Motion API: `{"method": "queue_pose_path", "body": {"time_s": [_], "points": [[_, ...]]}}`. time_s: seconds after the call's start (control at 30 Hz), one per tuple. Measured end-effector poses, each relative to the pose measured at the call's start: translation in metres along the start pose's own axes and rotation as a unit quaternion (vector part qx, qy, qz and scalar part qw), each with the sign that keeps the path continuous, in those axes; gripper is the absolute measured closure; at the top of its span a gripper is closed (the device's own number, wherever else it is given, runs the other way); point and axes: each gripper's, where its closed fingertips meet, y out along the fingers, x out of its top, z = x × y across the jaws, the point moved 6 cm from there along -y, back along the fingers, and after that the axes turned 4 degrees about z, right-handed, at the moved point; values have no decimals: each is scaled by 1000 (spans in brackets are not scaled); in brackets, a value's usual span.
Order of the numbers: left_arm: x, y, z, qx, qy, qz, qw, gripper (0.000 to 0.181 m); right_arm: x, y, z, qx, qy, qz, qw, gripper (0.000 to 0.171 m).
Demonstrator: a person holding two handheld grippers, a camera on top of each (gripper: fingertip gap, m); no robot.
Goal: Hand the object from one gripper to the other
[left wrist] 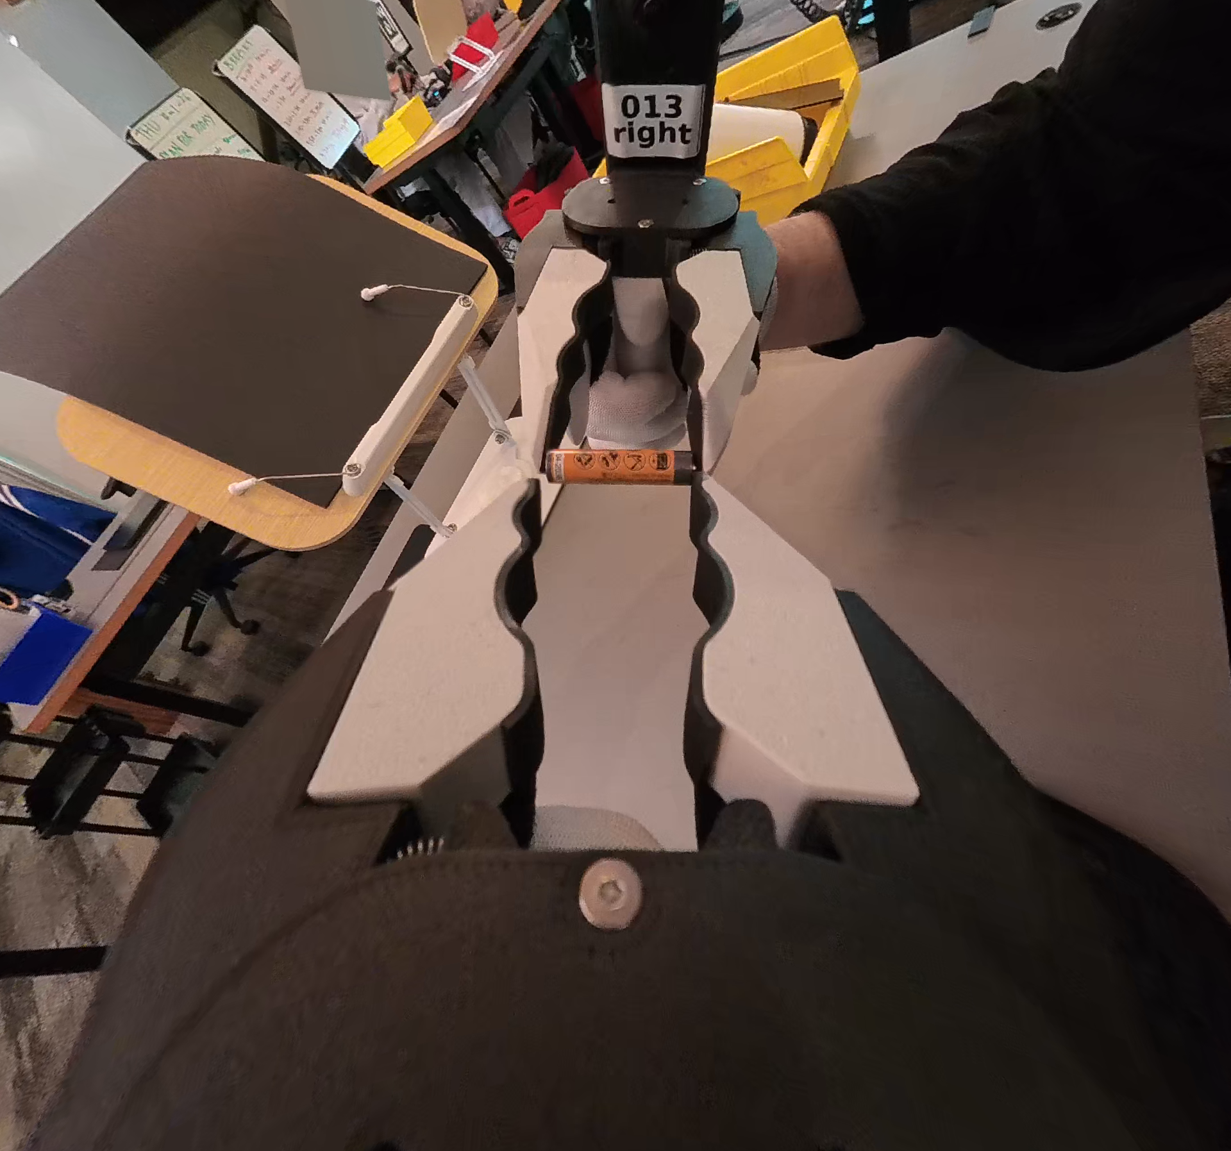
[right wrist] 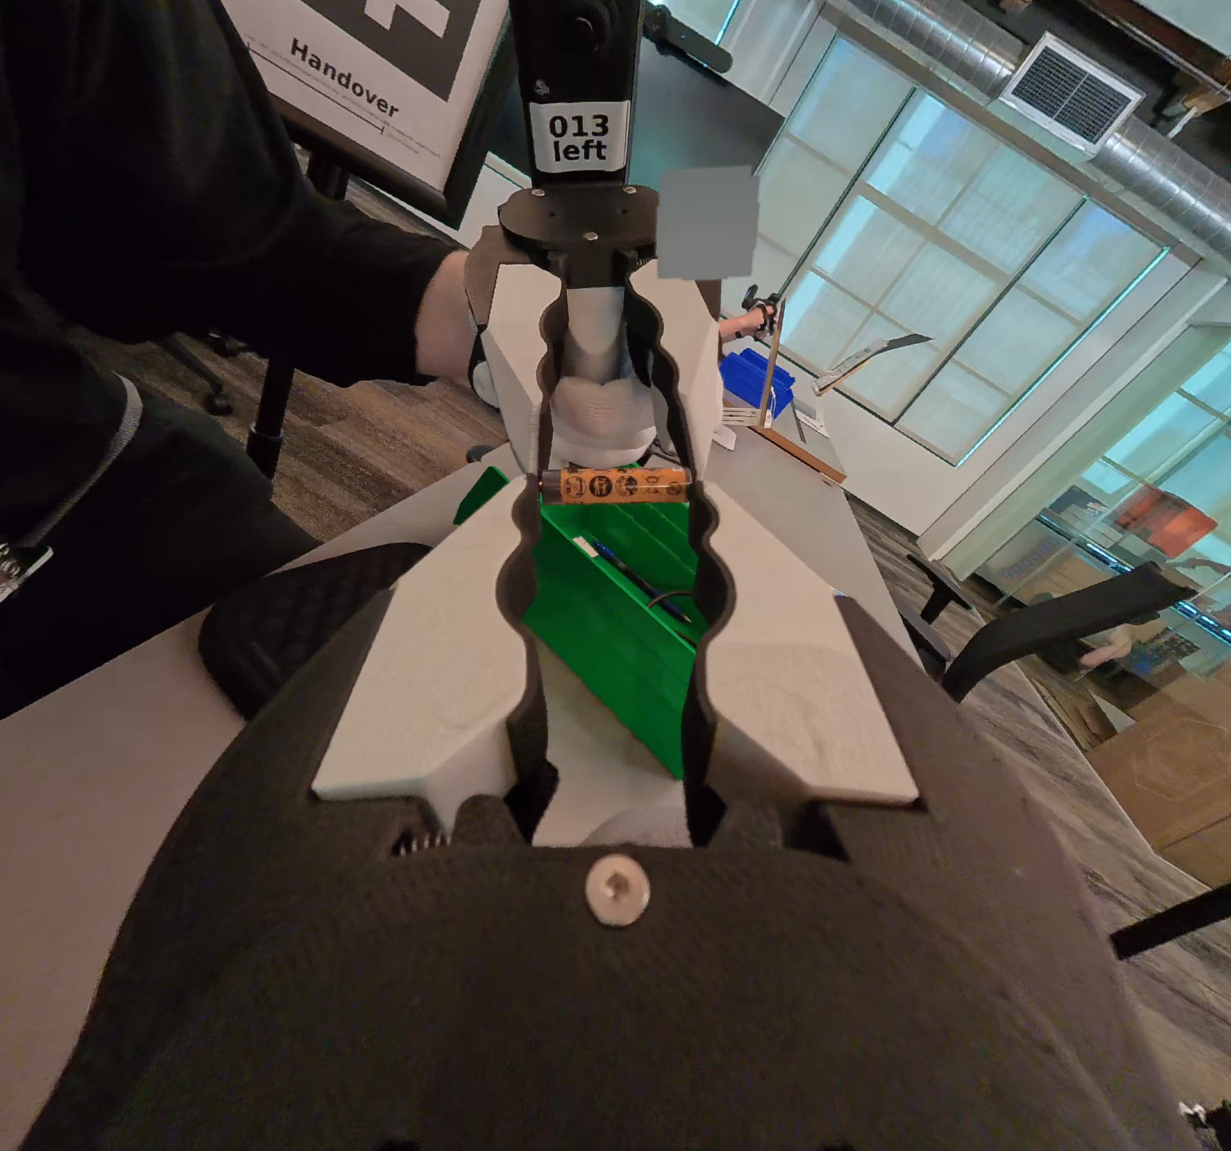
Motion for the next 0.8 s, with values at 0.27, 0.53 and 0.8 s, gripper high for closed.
{"method": "queue_pose_path", "body": {"time_s": [0.27, 0.53, 0.8], "points": [[0, 1, -1, -24, 17, 10, 1000, 138, -1, 1, 3, 9, -4, 4, 1000, 129], [1, 2, 0, -35, 26, 12, 999, 140, -1, 0, 2, 9, -2, 4, 1000, 129], [1, 3, 2, -33, 14, 4, 999, 140, 1, -1, 1, 4, -4, 5, 1000, 128]]}}
